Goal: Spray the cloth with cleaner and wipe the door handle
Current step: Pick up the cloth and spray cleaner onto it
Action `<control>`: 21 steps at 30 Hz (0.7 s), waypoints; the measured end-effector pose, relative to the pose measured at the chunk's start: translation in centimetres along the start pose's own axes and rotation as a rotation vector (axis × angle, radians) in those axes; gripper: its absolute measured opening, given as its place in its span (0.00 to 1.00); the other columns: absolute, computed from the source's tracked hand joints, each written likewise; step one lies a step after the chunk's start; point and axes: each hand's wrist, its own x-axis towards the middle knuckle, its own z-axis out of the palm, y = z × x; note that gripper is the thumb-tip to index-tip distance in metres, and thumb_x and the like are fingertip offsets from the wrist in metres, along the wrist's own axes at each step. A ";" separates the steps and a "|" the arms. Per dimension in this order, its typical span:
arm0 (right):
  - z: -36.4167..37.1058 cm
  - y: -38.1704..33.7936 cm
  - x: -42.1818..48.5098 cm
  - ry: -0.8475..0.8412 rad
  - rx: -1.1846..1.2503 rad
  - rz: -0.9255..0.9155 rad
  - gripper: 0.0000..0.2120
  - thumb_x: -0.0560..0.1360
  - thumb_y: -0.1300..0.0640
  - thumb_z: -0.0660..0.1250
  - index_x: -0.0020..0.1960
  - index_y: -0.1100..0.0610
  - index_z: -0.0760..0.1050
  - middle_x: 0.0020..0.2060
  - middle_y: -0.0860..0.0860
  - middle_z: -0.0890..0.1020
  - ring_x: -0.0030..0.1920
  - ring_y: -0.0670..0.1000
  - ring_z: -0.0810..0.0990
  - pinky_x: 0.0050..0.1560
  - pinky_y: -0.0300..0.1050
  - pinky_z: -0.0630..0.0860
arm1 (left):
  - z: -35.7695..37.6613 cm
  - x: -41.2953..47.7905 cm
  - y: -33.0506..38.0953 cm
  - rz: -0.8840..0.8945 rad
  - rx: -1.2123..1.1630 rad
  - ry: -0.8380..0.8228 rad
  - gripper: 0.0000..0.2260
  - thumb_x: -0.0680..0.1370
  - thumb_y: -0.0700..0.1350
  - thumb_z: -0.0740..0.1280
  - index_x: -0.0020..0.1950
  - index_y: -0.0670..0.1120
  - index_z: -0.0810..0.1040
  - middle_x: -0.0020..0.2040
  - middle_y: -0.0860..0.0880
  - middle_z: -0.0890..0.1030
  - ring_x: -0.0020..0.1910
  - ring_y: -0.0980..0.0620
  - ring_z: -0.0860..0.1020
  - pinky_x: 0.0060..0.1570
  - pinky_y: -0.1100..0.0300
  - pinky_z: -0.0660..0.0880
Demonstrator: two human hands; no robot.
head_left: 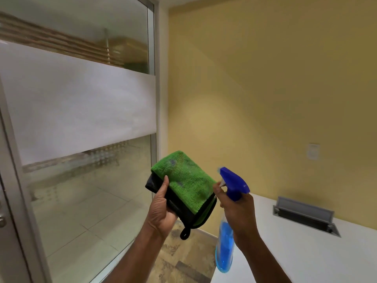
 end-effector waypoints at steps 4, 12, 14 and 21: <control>-4.0 2.7 -1.2 0.136 0.034 0.078 0.05 0.73 0.57 0.76 0.46 0.51 0.81 0.33 0.54 0.77 0.34 0.50 0.75 0.41 0.42 0.73 | -0.7 -0.3 -2.3 -0.045 -0.058 0.006 0.22 0.83 0.55 0.64 0.70 0.43 0.79 0.68 0.38 0.82 0.67 0.36 0.80 0.68 0.33 0.74; -12.7 10.3 -5.0 0.261 -0.072 0.210 0.07 0.75 0.60 0.75 0.44 0.49 0.80 0.28 0.50 0.76 0.31 0.47 0.74 0.38 0.43 0.74 | -2.5 -2.1 -9.9 -0.124 -0.042 0.062 0.19 0.84 0.53 0.62 0.70 0.45 0.80 0.66 0.41 0.84 0.63 0.41 0.83 0.57 0.35 0.80; -14.5 11.9 -5.8 0.267 -0.097 0.236 0.06 0.75 0.59 0.75 0.45 0.49 0.81 0.27 0.47 0.77 0.29 0.46 0.74 0.35 0.41 0.74 | -3.3 -2.3 -11.5 -0.141 -0.019 0.070 0.20 0.84 0.53 0.62 0.73 0.45 0.77 0.68 0.42 0.83 0.65 0.42 0.82 0.60 0.35 0.78; -18.6 17.0 -7.0 0.242 -0.108 0.346 0.09 0.74 0.60 0.76 0.40 0.47 0.81 0.30 0.51 0.79 0.35 0.52 0.77 0.42 0.48 0.76 | -5.7 -2.4 -16.9 -0.196 -0.016 0.147 0.19 0.84 0.53 0.63 0.70 0.45 0.79 0.65 0.44 0.84 0.63 0.44 0.84 0.58 0.37 0.80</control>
